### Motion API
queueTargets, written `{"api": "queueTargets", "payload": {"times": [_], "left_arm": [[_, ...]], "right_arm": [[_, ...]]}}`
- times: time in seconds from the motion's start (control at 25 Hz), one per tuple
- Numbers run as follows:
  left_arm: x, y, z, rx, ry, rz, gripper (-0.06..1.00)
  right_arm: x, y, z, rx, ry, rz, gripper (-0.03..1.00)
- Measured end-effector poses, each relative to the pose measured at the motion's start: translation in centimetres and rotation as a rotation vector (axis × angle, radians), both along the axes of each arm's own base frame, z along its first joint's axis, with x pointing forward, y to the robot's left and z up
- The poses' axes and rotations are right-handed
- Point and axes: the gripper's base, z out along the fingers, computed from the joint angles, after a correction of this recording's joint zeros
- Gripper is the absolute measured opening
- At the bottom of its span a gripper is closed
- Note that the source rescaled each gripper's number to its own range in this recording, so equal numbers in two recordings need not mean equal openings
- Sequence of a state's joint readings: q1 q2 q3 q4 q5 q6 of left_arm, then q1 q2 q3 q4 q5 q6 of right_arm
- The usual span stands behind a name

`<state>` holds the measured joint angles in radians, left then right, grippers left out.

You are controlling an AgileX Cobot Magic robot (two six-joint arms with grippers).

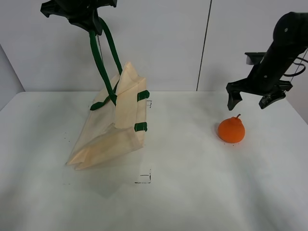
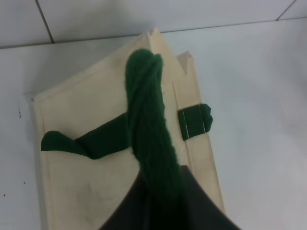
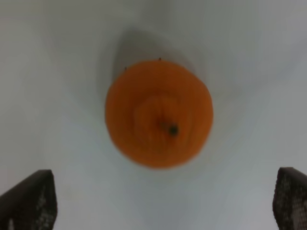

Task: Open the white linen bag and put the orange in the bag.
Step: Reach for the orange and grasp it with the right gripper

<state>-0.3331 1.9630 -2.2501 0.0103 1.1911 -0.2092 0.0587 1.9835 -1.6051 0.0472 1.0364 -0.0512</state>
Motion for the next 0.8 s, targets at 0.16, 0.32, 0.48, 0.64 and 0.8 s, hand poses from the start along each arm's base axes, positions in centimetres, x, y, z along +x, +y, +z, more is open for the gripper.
{"api": "queueTargets", "payload": {"times": [0.16,0.32,0.48,0.64,0.8], "left_arm": [[0.0,0.0,0.0,0.000,0.000,0.000,0.00],[0.0,0.0,0.0,0.000,0.000,0.000,0.00],[0.0,0.0,0.0,0.000,0.000,0.000,0.00],[0.0,0.0,0.0,0.000,0.000,0.000,0.00],[0.0,0.0,0.0,0.000,0.000,0.000,0.00]], "right_arm": [[2.3,0.2,-4.0,0.005,0.087,-0.005,1.00],[2.9,0.5,-8.0,0.030,0.166,-0.017,1.00],[3.0,0.4,-10.1,0.020,0.209,-0.016,1.00],[3.1,0.3,-10.2,0.006,0.204,-0.021,0.75],[3.1,0.3,-9.8,0.005,0.207,-0.036,0.02]]}}
